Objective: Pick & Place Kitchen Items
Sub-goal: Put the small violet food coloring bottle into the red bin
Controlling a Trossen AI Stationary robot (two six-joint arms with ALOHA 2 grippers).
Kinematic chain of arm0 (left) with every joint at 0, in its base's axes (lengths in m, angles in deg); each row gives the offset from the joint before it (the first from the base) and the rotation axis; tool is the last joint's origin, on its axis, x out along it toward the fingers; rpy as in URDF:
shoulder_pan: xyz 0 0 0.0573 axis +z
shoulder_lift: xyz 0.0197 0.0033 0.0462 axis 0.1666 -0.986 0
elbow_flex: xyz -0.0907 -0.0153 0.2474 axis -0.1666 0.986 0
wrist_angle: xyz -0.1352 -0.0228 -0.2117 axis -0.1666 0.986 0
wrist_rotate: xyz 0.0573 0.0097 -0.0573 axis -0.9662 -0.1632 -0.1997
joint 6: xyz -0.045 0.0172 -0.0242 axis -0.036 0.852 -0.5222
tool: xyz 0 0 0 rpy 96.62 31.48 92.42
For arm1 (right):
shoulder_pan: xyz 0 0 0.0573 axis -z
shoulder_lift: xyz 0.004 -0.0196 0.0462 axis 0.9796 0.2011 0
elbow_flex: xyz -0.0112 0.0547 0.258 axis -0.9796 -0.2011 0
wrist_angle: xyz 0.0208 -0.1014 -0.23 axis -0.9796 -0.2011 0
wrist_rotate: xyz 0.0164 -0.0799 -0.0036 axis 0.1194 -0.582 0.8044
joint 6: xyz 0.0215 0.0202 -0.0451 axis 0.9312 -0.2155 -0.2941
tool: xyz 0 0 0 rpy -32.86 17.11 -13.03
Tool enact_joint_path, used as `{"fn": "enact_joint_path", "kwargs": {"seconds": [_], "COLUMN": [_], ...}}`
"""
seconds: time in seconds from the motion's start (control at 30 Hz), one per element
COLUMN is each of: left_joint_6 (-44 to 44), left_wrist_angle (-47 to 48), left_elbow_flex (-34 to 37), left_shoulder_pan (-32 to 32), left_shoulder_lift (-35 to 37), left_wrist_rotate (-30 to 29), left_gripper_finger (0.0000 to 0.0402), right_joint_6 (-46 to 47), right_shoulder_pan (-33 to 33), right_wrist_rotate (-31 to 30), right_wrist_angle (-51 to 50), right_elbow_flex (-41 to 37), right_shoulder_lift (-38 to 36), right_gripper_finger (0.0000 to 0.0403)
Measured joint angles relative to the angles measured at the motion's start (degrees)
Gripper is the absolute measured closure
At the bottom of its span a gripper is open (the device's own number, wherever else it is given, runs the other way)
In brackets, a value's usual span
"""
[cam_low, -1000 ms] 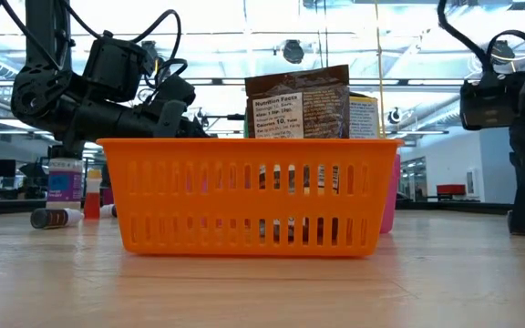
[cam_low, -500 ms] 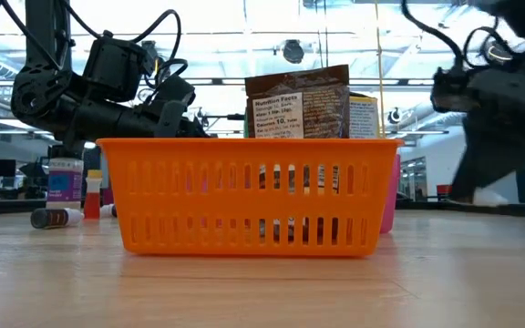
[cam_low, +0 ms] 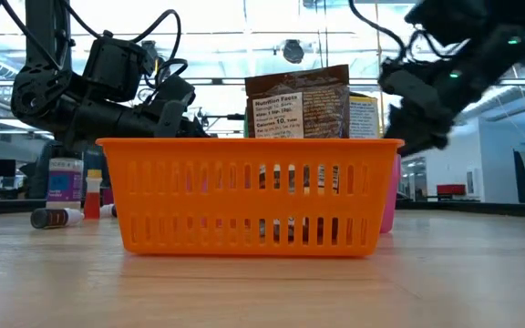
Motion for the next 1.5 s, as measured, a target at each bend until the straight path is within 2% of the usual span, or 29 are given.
{"fn": "enact_joint_path", "kwargs": {"seconds": [0.23,0.4,0.63,1.13,1.5], "left_joint_6": [0.02,0.04,0.07,-0.16,-0.44], "left_wrist_angle": [0.0,0.0,-0.04,-0.39,-1.44], "left_elbow_flex": [0.0,0.0,0.0,0.0,0.0], "left_shoulder_pan": [0.0,0.0,0.0,0.0,0.0], "left_shoulder_lift": [0.0,0.0,0.0,0.0,-0.04], "left_wrist_rotate": [0.0,0.0,-0.87,-0.98,-1.51], "left_gripper_finger": [0.0254,0.0254,0.0254,0.0254,0.0254], "right_joint_6": [-9.97,-13.02,-16.95,-19.68,-21.99], "right_shoulder_pan": [8.57,13.49,18.55,24.6,25.12], "right_wrist_rotate": [3.29,3.64,7.19,14.16,16.94], "right_wrist_angle": [9.88,13.89,21.83,42.09,42.17], "right_elbow_flex": [0.02,0.04,0.09,0.89,7.77], "right_shoulder_lift": [-0.02,-0.03,1.76,17.21,26.3], "right_gripper_finger": [0.0359,0.0359,0.0359,0.0359,0.0357]}}
